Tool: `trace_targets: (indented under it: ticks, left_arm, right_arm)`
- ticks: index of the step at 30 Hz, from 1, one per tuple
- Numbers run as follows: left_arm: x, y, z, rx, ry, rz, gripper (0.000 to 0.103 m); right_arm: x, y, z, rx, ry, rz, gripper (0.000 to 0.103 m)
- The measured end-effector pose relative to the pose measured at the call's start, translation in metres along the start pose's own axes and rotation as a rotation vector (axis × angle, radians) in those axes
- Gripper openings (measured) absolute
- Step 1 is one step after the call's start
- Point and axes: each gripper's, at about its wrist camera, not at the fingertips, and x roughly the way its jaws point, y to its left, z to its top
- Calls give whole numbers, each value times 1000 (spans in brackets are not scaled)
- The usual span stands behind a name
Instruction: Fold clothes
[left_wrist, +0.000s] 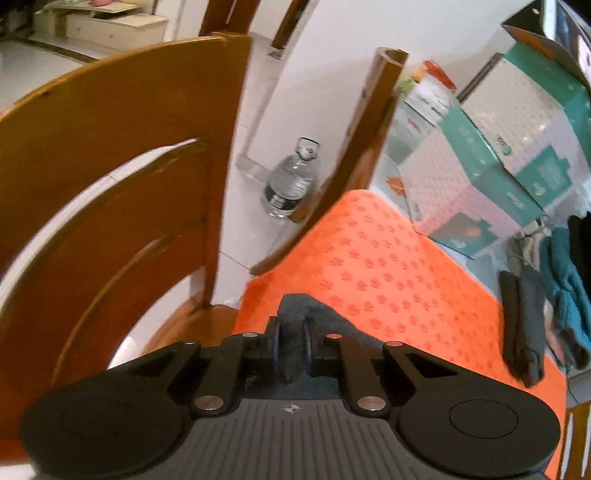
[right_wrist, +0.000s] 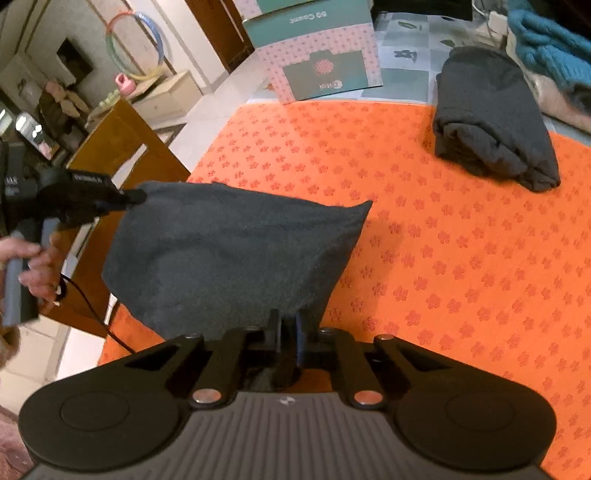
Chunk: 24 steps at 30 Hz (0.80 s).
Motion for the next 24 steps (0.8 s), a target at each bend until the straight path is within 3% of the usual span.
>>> trace_targets:
  ticks: [6,11,16,21,24]
  left_arm:
    - [14,12,2,-49,61,-8,23]
    - [-12,13,5,-37,22,-55,29]
    - [-39,11,-10,28,44,-69,29]
    - [-50,0,-37,157,89,-81,32]
    - [-41,-1,-55,210,128,-33,32]
  right_arm:
    - [24,5,-12,-66,54,-69,9]
    - [-2,23,-7,-160,-7,-109,9]
    - [-26,53,-1,-278,-47,-72,9]
    - [-10,69,-7,-356,-8,-53,9]
    - [10,67,-16,-387,30,-80,9]
